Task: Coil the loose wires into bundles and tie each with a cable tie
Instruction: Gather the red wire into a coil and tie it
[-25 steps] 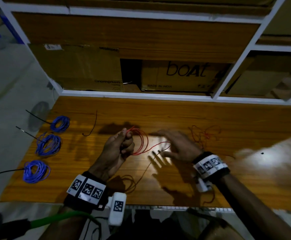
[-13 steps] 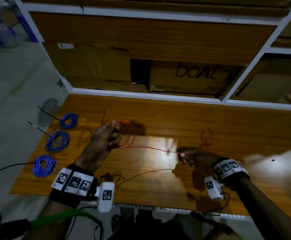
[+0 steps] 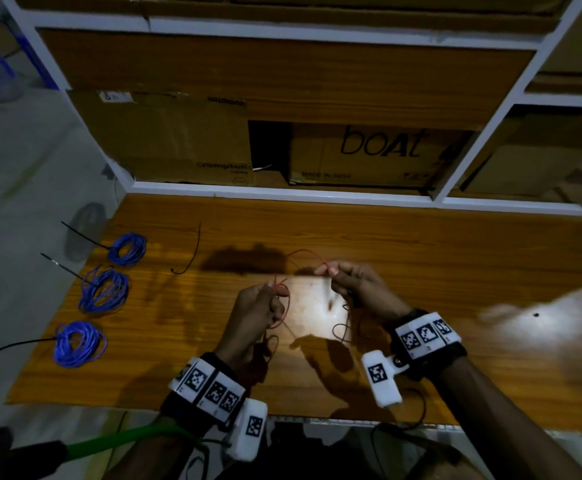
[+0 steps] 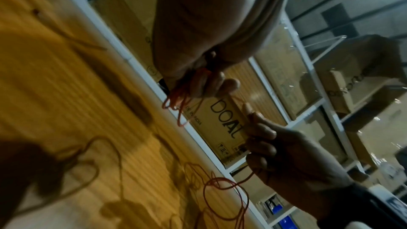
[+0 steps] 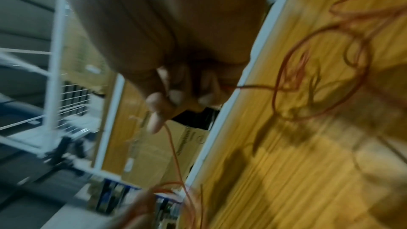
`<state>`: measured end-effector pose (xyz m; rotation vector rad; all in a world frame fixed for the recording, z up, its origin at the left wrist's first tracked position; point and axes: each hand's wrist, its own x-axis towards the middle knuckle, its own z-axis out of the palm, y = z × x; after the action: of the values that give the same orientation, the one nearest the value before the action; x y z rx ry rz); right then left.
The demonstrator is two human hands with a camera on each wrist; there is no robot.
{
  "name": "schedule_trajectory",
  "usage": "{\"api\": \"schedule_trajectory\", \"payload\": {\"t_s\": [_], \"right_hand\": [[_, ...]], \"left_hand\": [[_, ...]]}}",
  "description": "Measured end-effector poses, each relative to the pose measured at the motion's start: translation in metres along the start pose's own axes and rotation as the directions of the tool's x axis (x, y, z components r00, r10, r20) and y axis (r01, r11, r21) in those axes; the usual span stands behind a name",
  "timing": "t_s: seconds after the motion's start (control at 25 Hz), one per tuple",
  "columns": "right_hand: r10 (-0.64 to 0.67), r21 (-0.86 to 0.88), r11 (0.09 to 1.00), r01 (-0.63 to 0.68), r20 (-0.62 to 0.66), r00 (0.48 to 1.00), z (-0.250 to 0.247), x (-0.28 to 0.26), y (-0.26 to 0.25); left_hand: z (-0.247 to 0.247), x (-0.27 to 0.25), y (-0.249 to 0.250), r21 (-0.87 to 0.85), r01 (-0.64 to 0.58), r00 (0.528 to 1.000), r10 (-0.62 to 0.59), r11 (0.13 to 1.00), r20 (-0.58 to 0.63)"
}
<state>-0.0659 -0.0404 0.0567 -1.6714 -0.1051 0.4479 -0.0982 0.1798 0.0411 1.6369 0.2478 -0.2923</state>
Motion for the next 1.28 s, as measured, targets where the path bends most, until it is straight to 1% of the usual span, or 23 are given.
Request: {"api": "schedule_trajectory", "payload": {"t_s": [0.04,0.08,0.2,0.28,0.36,0.48,0.52,0.64,0.72,0.8,0.88,0.96,1.04,1.16,1.2,1.28], "right_hand": [[-0.011,-0.014,1.0,0.012,0.03,0.999,0.001,-0.001,0.003],[-0.028,-0.036,0.999,0.031,0.062,0.998,0.003,-0.003,0.006],[-0.08,-0.085,0.992,0.098,0.193,0.978,0.014,-0.009,0.012],[-0.067,-0.123,0.987,0.103,0.269,0.961,0.021,-0.013,0.015],[-0.049,-0.169,0.979,0.11,0.329,0.943,0.024,-0.014,0.021],[-0.021,-0.225,0.967,0.118,0.393,0.919,0.029,-0.016,0.026],[-0.013,-0.251,0.96,0.127,0.414,0.91,0.03,-0.017,0.029],[0.014,-0.355,0.919,0.17,0.461,0.887,0.032,-0.015,0.033],[0.023,-0.401,0.897,0.187,0.465,0.885,0.031,-0.014,0.038],[0.021,-0.413,0.89,0.191,0.456,0.89,0.029,-0.013,0.045],[0.029,-0.412,0.898,0.155,0.406,0.913,0.026,-0.013,0.052],[0.068,-0.427,0.899,0.096,0.353,0.933,0.02,-0.012,0.058],[0.138,-0.453,0.891,0.041,0.355,0.925,0.01,-0.012,0.065],[0.213,-0.517,0.856,-0.002,0.348,0.913,-0.009,-0.017,0.071],[0.232,-0.548,0.837,-0.015,0.331,0.915,-0.018,-0.017,0.074],[0.26,-0.662,0.749,-0.022,0.263,0.929,-0.034,-0.02,0.067]], "left_hand": [[0.001,0.001,-0.005,-0.03,0.029,0.998,-0.03,0.999,-0.061],[0.003,0.002,-0.009,-0.048,0.056,0.995,-0.06,0.997,-0.085],[0.009,0.0,-0.017,-0.055,0.093,0.992,-0.097,0.994,-0.079],[0.012,0.0,-0.017,-0.113,0.102,0.989,-0.112,0.988,-0.094],[0.01,0.004,-0.017,-0.235,0.092,0.991,-0.112,0.968,-0.073],[0.002,0.015,-0.015,-0.458,0.103,0.992,-0.125,0.883,-0.018],[0.001,0.017,-0.013,-0.506,0.107,0.992,-0.123,0.856,0.001],[0.004,0.016,-0.006,-0.57,0.076,0.997,-0.066,0.818,0.038],[0.007,0.014,-0.005,-0.637,0.048,0.999,-0.027,0.769,0.041],[0.006,0.014,-0.004,-0.697,0.049,0.999,-0.02,0.715,0.05],[0.004,0.013,0.0,-0.74,0.078,0.996,-0.026,0.668,0.081],[-0.001,0.015,0.002,-0.758,0.088,0.995,-0.018,0.646,0.099],[-0.009,0.018,0.004,-0.769,0.088,0.993,0.005,0.633,0.118],[-0.023,0.022,0.003,-0.752,0.083,0.991,0.026,0.654,0.132],[-0.029,0.022,0.003,-0.743,0.079,0.991,0.03,0.665,0.132],[-0.039,0.024,0.002,-0.722,0.075,0.989,0.043,0.687,0.144]]}}
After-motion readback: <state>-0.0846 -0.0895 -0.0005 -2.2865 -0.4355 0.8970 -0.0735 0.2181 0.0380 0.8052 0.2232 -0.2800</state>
